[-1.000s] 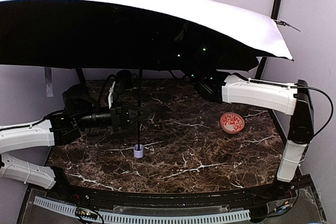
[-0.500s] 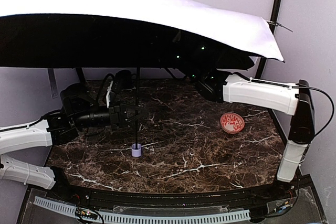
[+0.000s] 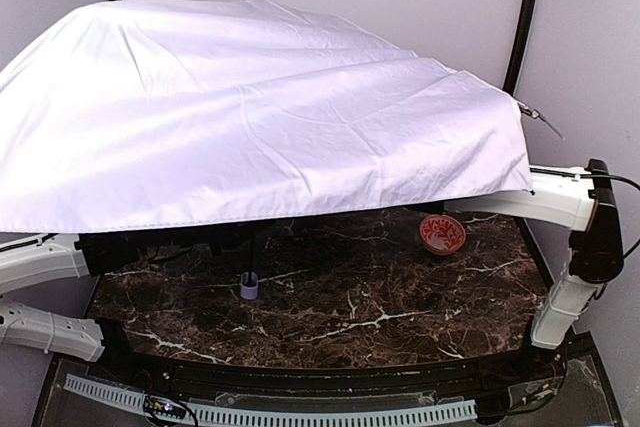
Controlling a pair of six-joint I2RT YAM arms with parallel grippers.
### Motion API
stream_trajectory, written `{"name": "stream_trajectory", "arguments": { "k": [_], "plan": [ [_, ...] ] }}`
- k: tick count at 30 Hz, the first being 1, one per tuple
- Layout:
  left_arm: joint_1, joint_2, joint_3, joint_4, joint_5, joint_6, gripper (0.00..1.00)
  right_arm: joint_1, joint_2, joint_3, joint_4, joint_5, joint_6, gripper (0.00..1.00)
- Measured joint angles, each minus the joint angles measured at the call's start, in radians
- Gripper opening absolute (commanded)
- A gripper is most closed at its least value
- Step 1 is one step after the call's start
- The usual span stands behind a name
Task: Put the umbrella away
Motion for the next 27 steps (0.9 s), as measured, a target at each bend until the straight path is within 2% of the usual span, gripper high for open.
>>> {"name": "stream_trajectory", "arguments": {
  "k": [6, 11, 20, 24, 27],
  "plan": [
    [0.000, 0.000, 0.000, -0.050, -0.042, 0.020, 0.00, 0.006, 0.002, -0.030, 0.005, 0.058, -0.016, 0.24],
    [0.006, -0.001, 0.006, -0.010, -0.109, 0.020, 0.00, 0.040, 0.026, -0.061, -0.074, 0.062, -0.026, 0.38],
    [0.010, -0.005, 0.006, 0.027, -0.211, 0.031, 0.00, 0.090, 0.066, -0.049, -0.226, 0.116, -0.034, 0.44],
    [0.010, -0.008, 0.006, 0.020, -0.247, 0.034, 0.00, 0.089, 0.083, 0.045, -0.268, 0.135, -0.042, 0.43],
    [0.010, -0.008, 0.006, -0.003, -0.274, 0.040, 0.00, 0.086, 0.096, 0.111, -0.274, 0.150, -0.053, 0.29]
  ]
}}
